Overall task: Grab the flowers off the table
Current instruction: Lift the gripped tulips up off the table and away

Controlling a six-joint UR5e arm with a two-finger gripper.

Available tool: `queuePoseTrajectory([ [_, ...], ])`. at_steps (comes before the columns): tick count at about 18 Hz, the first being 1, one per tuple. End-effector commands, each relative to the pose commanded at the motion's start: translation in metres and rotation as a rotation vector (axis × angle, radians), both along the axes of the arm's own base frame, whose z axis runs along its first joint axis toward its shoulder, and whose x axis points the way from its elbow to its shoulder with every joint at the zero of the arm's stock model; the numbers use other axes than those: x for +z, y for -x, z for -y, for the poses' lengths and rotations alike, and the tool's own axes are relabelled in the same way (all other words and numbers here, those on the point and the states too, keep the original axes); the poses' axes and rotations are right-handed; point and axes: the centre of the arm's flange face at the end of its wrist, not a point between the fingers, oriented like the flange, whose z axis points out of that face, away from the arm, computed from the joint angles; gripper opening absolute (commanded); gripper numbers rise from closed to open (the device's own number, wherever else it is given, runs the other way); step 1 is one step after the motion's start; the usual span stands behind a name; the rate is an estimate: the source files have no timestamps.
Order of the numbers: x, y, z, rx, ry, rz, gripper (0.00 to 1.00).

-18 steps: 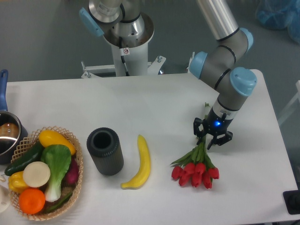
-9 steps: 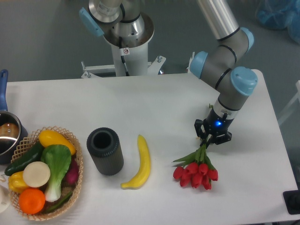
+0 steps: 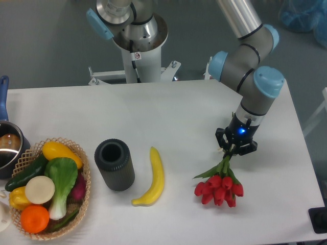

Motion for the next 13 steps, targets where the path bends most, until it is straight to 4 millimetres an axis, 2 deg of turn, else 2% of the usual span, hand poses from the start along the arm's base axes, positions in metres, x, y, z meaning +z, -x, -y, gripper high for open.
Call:
queuePoseTrajectory([
  [5, 0.039, 0.008, 0.009, 0.028, -0.107, -0.027, 0.16],
  [9, 0.077, 0.023, 0.022, 0.044, -0.279, -0.032, 0.16],
  [13, 0.104, 0.041, 0.041, 0.049, -0.468, -0.019, 0.16],
])
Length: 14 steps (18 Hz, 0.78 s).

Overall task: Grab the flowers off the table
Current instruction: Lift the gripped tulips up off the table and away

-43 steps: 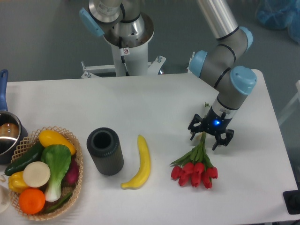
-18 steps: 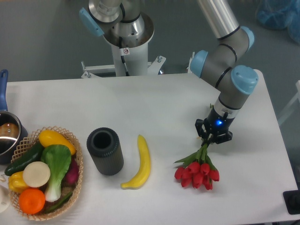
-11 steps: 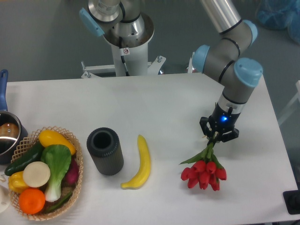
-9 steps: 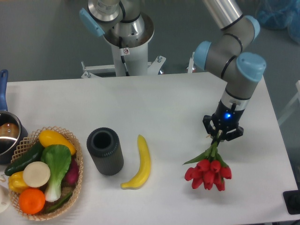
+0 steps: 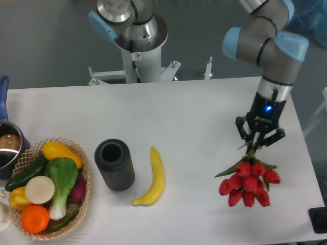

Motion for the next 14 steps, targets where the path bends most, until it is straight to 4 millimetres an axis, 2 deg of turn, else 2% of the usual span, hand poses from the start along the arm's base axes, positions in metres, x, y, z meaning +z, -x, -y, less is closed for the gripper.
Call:
queuePoseTrajectory([
  [4, 0.015, 0.016, 0.031, 0.018, -0.147, 0.014, 0.16],
  [7, 0.014, 0.020, 0.040, 0.032, -0.150, 0.014, 0.16],
  [12, 0.023, 0.018, 0.044, 0.034, -0.165, 0.005, 0.16],
  [14, 0.027, 0.021, 0.056, 0.042, -0.216, 0.010, 0.16],
])
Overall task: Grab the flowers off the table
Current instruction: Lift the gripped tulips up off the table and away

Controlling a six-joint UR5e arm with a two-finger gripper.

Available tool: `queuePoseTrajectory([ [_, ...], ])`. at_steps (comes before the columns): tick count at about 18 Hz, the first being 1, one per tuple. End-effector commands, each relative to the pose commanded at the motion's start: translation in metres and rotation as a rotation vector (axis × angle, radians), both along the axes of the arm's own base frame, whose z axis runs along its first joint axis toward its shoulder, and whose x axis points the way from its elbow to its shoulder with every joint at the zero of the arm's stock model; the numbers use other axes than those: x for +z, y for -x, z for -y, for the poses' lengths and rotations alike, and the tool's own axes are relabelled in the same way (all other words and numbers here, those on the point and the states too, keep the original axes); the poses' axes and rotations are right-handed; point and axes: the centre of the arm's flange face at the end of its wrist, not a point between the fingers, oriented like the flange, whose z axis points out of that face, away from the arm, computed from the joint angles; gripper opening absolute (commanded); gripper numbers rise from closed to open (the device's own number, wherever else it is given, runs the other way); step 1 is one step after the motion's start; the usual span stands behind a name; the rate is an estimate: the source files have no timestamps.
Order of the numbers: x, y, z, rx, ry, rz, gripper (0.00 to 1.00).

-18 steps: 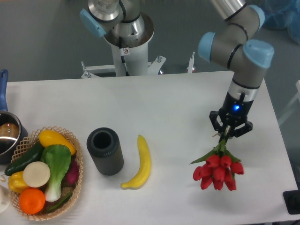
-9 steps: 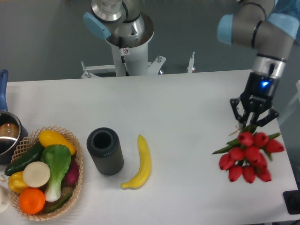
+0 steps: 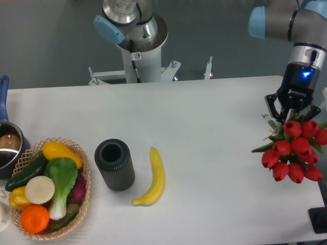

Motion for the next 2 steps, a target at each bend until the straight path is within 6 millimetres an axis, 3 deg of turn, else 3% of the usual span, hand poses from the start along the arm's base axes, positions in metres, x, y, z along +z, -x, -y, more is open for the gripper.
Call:
queuePoseTrajectory([
  [2, -0.0027, -0.0015, 0.0048, -0.004, -0.038, 0.012, 0.16],
])
